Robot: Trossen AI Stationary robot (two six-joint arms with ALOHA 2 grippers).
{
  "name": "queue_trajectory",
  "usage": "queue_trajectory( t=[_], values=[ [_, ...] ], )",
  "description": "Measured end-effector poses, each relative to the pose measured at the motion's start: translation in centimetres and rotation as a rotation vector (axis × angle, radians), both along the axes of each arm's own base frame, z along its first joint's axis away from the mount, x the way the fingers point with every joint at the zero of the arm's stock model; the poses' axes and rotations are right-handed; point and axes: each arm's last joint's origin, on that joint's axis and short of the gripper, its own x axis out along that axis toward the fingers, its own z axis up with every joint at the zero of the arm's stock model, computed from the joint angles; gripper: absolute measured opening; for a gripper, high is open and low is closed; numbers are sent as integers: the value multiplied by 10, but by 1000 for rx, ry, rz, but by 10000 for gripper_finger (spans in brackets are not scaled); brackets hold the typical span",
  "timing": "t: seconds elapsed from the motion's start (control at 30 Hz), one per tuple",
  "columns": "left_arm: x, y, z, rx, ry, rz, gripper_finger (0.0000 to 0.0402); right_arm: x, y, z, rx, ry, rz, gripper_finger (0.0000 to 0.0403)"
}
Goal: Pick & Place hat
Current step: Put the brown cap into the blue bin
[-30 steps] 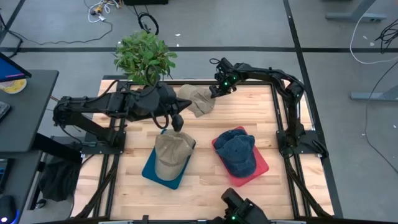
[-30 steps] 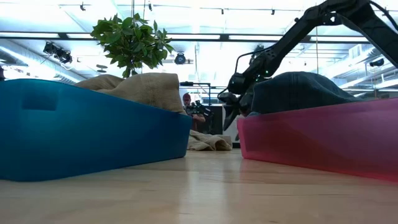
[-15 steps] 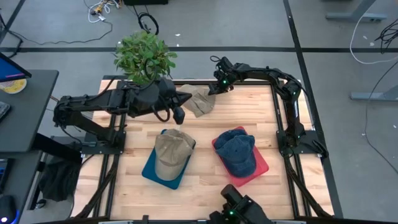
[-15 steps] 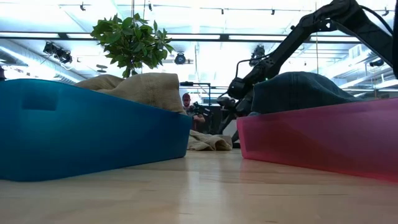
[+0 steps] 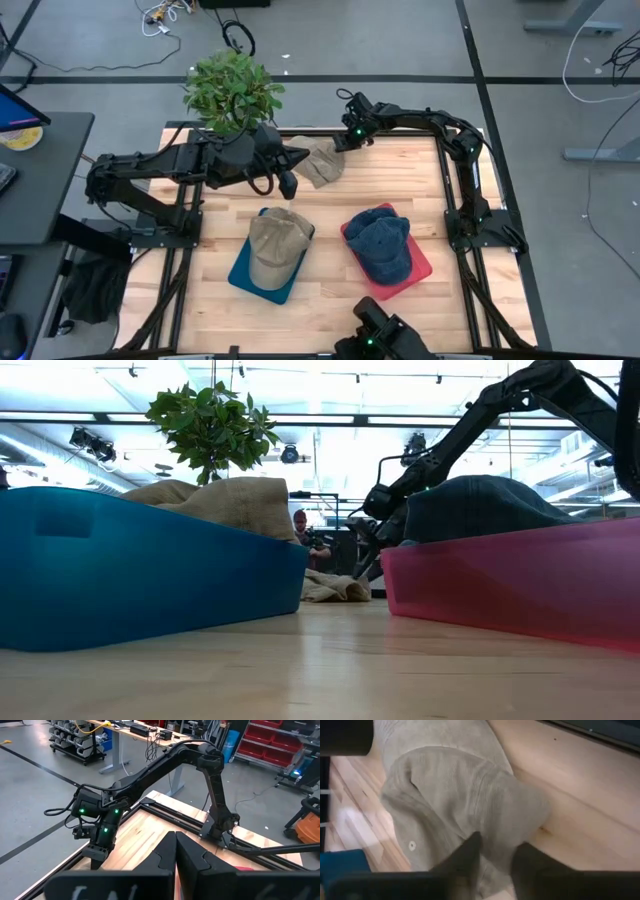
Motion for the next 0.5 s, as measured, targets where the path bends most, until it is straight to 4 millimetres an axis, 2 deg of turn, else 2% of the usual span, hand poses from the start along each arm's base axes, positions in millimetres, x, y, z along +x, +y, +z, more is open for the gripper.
queue_trajectory(
  t=[0.1,0.23,0.33,0.5],
  values=[
    [0,0,0,0,0,0,12,0,0,0,-28,-6,40,15],
    [0,0,0,1,1,0,12,-3,3,11,-62,-12,88,10],
    [0,0,0,18,9,-5,12,-8,8,34,-121,-30,139,5],
    [0,-1,0,77,43,-64,12,-21,22,90,-230,-91,158,2]
  ],
)
